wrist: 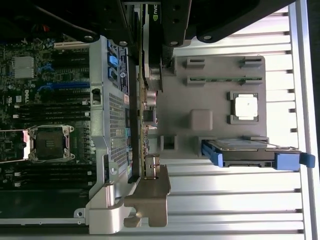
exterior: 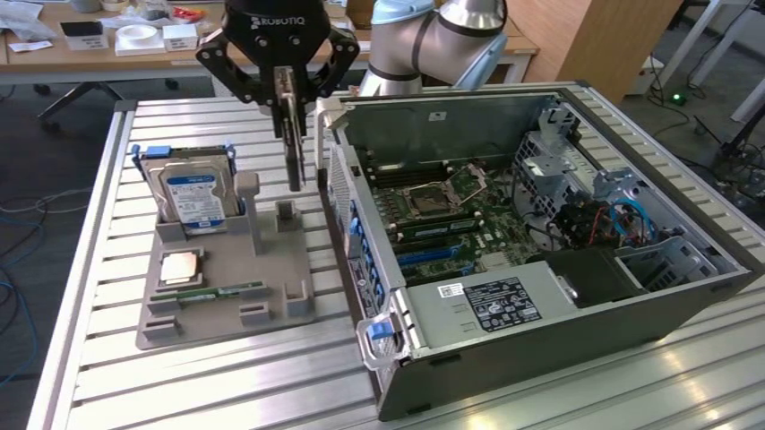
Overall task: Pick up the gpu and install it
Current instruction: 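Pick up the gpu and move the gpu toward the slot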
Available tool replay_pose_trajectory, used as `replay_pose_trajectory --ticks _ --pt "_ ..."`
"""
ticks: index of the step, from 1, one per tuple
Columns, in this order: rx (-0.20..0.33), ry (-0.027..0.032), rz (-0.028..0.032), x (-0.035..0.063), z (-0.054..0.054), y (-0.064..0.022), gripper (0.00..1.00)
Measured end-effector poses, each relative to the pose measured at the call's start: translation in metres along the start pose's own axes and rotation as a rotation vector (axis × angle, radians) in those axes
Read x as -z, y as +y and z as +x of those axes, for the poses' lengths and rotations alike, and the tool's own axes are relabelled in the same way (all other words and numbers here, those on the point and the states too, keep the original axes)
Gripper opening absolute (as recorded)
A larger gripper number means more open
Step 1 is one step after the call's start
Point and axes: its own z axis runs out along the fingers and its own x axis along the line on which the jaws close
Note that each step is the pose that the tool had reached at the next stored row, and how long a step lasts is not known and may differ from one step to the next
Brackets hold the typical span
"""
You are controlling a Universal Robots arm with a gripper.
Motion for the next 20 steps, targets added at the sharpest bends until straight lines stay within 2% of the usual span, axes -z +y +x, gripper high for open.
replay_pose_trajectory --ticks 8,20 --pt "0.000 0.0001 -0.0013 -0.0012 -0.026 0.0017 0.27" --pt "0.000 0.0002 -0.0048 -0.0034 -0.075 0.0050 0.27"
